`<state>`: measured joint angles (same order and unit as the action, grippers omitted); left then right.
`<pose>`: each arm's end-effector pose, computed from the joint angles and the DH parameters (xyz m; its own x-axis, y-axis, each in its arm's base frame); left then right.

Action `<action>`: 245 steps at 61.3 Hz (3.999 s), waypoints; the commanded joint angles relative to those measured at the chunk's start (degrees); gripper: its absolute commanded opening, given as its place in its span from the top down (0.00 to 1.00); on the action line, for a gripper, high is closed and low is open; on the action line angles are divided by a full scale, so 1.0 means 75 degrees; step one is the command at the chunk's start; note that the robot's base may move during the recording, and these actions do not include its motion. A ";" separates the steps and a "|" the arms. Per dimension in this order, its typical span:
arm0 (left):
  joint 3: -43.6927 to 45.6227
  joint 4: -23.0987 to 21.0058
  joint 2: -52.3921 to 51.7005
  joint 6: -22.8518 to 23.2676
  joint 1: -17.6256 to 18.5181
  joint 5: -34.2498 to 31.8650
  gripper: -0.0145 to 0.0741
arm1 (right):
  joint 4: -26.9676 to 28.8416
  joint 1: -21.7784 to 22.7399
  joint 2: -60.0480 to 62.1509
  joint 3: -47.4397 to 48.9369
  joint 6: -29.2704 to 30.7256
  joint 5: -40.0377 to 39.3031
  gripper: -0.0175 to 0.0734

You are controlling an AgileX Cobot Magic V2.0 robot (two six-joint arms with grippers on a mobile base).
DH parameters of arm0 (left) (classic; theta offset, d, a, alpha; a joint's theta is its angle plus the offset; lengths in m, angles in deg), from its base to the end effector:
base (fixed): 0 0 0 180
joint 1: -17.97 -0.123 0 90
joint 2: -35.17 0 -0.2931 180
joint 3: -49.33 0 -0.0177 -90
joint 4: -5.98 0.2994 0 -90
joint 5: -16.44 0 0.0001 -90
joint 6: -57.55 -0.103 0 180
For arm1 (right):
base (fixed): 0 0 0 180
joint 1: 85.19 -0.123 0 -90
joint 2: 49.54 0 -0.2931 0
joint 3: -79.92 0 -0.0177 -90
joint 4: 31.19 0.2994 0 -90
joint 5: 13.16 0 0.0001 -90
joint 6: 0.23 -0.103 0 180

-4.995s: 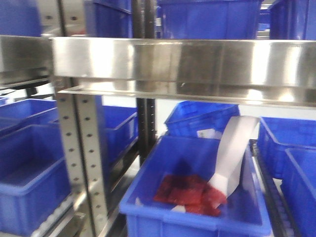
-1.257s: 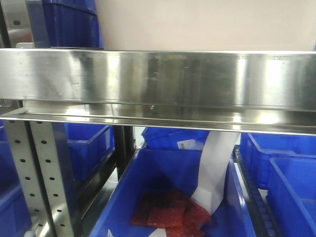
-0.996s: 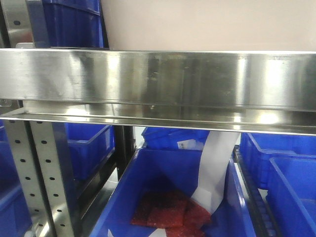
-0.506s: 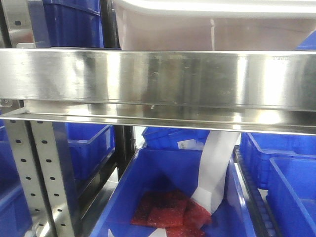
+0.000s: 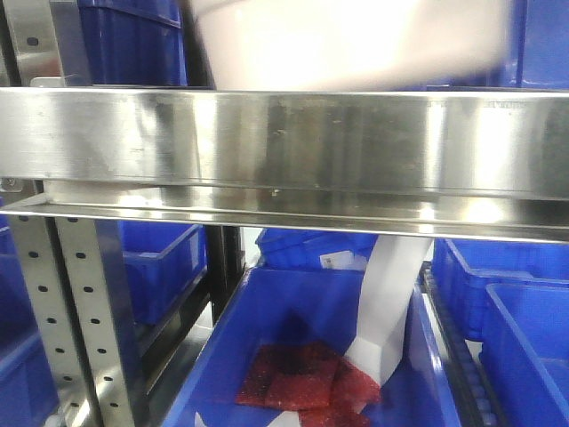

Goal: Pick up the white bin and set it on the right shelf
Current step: 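Lower the bin onto the roller track beside the blue crate, then open both grippers and pull them back from the bin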

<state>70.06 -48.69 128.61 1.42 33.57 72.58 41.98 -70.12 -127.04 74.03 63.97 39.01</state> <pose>0.3353 -0.1661 0.4912 -0.1193 0.2688 -0.9558 0.8758 0.4819 0.0262 0.3074 -0.0021 0.4450 -0.2267 0.0557 -0.9724 -0.5404 0.8234 0.1732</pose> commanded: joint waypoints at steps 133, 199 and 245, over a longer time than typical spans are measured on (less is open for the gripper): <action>-1.0418 0.4629 -0.8413 0.4607 0.0051 -0.8306 0.97 | -0.5644 0.0018 0.9084 -0.5587 -0.5682 -0.2350 0.73; -1.0418 0.4641 -0.9015 0.4607 -0.1697 -0.7146 0.97 | -0.5646 0.0018 0.9084 -0.5587 -0.5682 -0.2336 0.73; -1.0418 0.4752 -0.9015 0.4607 -0.1697 -0.7120 0.97 | -0.5646 0.0018 0.9084 -0.5587 -0.5682 -0.2336 0.73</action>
<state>-9.96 -12.75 60.72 35.86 21.02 24.25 -1.94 -70.12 -57.96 30.82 21.42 26.29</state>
